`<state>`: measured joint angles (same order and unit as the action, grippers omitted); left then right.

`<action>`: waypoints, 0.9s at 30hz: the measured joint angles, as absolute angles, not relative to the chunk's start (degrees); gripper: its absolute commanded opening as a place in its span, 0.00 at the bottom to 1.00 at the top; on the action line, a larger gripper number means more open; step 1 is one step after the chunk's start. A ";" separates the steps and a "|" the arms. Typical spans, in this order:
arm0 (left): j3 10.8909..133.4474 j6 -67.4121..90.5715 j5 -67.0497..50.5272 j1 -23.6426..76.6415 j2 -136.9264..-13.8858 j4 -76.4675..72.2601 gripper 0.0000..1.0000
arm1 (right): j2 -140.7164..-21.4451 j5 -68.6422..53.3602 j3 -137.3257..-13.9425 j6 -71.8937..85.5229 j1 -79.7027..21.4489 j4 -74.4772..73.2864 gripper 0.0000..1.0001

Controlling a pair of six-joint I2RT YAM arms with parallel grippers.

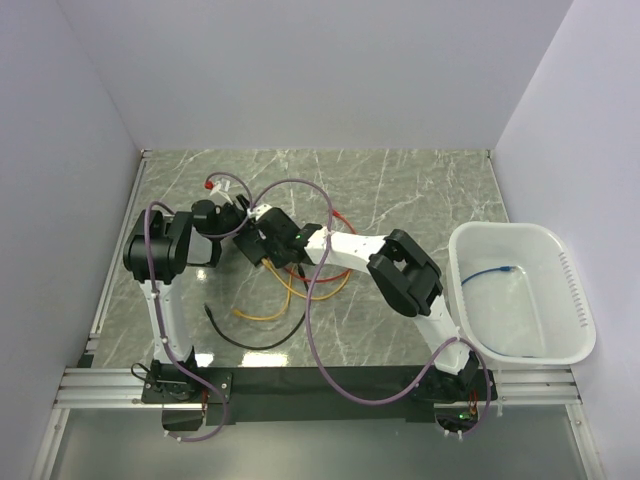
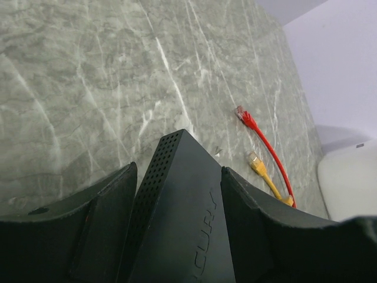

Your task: Insert the plug into the switch port

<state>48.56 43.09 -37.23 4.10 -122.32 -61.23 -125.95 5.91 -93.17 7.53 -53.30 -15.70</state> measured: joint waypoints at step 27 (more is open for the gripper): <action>48.51 46.26 -31.27 3.44 -116.25 -46.74 0.68 | -125.95 3.49 -93.21 8.03 -57.78 -12.56 0.03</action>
<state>48.51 46.26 -31.27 3.44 -116.25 -46.74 -125.95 3.49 -93.21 8.03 -57.78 -12.56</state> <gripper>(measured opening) 0.667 0.207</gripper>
